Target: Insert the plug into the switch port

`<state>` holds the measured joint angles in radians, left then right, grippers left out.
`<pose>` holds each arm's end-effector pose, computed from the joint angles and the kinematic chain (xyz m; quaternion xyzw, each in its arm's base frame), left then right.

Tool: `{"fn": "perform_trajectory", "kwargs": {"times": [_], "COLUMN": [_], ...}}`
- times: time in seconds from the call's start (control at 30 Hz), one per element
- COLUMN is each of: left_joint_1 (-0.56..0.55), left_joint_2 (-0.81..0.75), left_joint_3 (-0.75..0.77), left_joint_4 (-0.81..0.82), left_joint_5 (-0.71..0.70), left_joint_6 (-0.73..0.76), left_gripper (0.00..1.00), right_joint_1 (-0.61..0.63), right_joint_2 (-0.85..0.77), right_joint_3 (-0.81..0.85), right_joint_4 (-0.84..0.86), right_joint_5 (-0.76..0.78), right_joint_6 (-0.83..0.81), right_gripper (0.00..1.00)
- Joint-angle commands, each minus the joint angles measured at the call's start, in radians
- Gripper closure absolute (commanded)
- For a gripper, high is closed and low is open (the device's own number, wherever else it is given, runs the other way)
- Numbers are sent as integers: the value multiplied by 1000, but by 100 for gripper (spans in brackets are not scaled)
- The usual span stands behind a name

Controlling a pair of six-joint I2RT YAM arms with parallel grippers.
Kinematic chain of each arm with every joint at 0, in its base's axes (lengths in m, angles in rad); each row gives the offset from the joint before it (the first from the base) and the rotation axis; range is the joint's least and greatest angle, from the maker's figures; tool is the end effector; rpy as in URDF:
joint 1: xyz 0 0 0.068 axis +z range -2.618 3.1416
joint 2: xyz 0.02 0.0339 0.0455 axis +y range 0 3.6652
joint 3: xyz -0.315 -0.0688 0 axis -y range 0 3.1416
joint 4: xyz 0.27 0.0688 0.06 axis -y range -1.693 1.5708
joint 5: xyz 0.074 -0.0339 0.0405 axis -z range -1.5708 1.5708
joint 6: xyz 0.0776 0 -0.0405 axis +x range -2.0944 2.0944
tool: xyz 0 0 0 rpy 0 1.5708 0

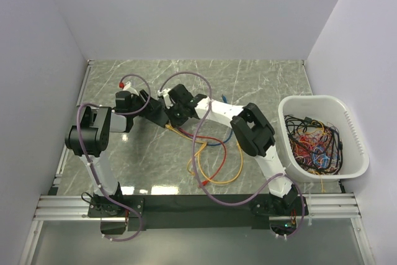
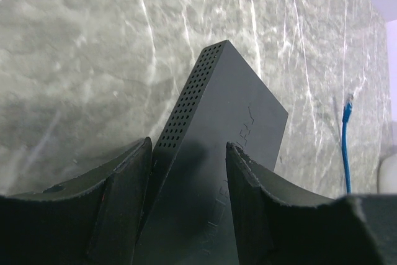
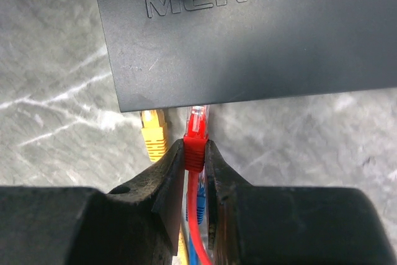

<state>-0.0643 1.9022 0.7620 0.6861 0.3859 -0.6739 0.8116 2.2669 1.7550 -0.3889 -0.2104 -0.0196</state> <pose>0.4181 -0.0562 0.1271 -0.1529 0.8245 -0.3393 0.4263 0.3874 0.4318 0.1578 -0.4108 0.8453 0.2176 0.2634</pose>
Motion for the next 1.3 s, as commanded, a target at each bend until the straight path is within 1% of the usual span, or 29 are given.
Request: {"fn": "perform_trajectory", "kwargs": {"times": [0.0, 0.03, 0.13, 0.37, 0.53, 0.6, 0.8, 1.03, 1.17, 1.27], "left_joint_1": [-104, -104, -100, -60, -46, -46, -46, -57, -91, -127], "left_joint_2": [8, 6, 15, 41, 46, 49, 38, 32, 28, 20], "left_joint_3": [-40, -26, 17, 111, 160, 163, 83, -35, -76, -101], "left_joint_4": [-299, -307, -345, -399, -434, -436, -392, -297, -260, -249], "left_joint_5": [200, 186, 176, 150, 140, 143, 166, 209, 215, 208], "left_joint_6": [-73, -72, -58, -47, -32, -32, -44, -70, -85, -90], "left_gripper": [43, 43, 42, 42, 42, 42, 42, 42, 43, 43], "right_joint_1": [29, 26, 21, 18, 14, 15, 11, -3, -3, -3], "right_joint_2": [-127, -145, -194, -257, -282, -264, -188, -122, -78, -35], "right_joint_3": [-64, -119, -204, -311, -368, -355, -270, -184, -108, -20], "right_joint_4": [349, 352, 360, 372, 387, 387, 386, 364, 341, 320], "right_joint_5": [-43, -35, -9, -26, 11, 29, 45, 42, 51, 55], "right_joint_6": [12, 12, 17, 63, 95, 119, 170, 164, 142, 133], "right_gripper": [100, 100, 100, 100, 100, 100, 100, 100, 100, 100]}}
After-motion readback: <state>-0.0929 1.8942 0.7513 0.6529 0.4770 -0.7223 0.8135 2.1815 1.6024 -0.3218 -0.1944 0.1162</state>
